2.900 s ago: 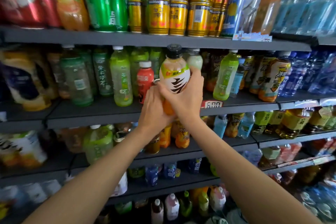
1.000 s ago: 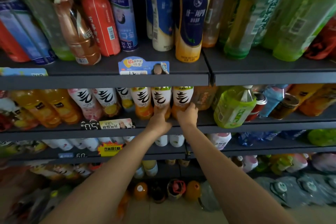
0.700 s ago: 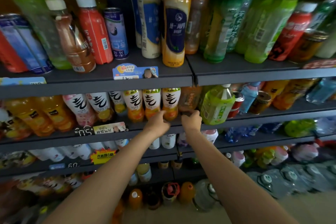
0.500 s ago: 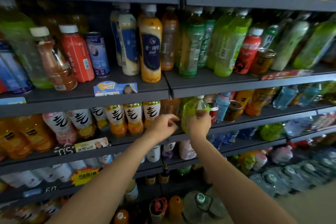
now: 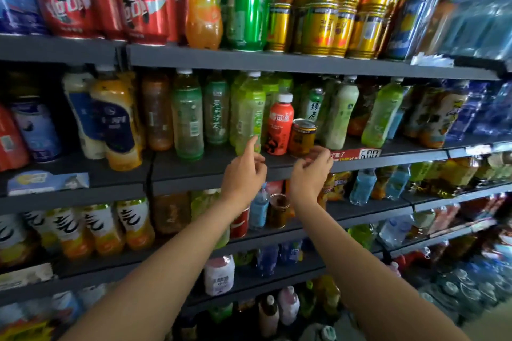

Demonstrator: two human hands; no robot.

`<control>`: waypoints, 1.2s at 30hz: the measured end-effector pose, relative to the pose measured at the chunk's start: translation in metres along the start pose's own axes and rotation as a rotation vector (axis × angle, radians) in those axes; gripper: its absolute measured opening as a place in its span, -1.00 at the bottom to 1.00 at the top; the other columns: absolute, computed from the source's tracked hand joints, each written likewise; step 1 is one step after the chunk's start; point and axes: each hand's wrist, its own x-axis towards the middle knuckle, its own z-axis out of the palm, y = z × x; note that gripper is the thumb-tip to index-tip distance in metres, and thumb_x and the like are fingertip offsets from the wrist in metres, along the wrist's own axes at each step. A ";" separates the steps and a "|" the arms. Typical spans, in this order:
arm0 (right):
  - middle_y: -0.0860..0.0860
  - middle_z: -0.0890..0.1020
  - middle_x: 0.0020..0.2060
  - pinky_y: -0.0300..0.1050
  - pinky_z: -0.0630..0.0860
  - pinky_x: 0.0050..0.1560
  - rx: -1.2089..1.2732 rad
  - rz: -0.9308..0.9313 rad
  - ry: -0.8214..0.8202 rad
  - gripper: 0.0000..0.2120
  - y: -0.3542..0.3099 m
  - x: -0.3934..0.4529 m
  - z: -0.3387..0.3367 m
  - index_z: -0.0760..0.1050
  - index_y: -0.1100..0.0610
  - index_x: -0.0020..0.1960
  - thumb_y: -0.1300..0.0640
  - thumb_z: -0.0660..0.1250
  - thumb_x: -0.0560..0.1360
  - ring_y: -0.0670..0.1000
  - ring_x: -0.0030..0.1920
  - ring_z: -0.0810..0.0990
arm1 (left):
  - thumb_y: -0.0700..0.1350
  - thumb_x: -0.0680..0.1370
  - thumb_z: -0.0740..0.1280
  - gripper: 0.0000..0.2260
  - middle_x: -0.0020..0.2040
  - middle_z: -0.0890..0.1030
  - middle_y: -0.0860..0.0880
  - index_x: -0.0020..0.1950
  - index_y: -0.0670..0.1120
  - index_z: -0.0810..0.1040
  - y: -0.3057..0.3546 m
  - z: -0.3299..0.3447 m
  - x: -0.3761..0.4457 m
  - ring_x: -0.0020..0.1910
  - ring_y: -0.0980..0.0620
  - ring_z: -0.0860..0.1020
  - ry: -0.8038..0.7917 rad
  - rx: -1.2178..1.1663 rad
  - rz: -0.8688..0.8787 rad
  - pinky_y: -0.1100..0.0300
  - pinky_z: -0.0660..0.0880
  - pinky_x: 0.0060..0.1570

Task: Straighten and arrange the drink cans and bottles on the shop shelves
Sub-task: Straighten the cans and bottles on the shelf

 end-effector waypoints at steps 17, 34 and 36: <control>0.24 0.34 0.27 0.15 0.29 0.26 -0.581 -0.129 -0.527 -0.48 0.019 0.125 -0.006 0.20 0.08 0.37 0.09 0.33 0.48 0.28 0.30 0.28 | -0.23 0.52 0.26 -0.36 0.24 0.44 -0.08 0.52 0.02 0.05 0.036 0.050 0.056 0.19 -0.02 0.44 -0.016 0.131 -0.048 0.21 0.35 0.05; 0.13 0.43 0.04 -0.39 0.19 -0.15 -0.040 -0.163 -0.177 -0.75 -0.002 0.113 -0.023 0.37 0.16 -0.15 0.13 0.44 0.41 -0.05 -0.08 0.33 | -0.07 0.47 0.40 -0.19 0.48 0.18 -0.14 0.53 -0.06 -0.09 0.047 0.055 0.078 0.41 -0.11 0.28 -0.198 0.153 0.049 0.00 0.30 0.34; 0.05 0.37 0.02 -0.45 0.19 -0.06 0.062 -0.260 -0.055 -0.74 -0.028 0.104 -0.032 0.34 0.14 -0.16 0.14 0.45 0.40 -0.03 -0.01 0.37 | -0.05 0.45 0.42 -0.20 0.49 0.18 -0.12 0.52 -0.08 -0.03 0.060 0.051 0.082 0.44 -0.09 0.24 -0.128 0.078 0.104 0.03 0.26 0.34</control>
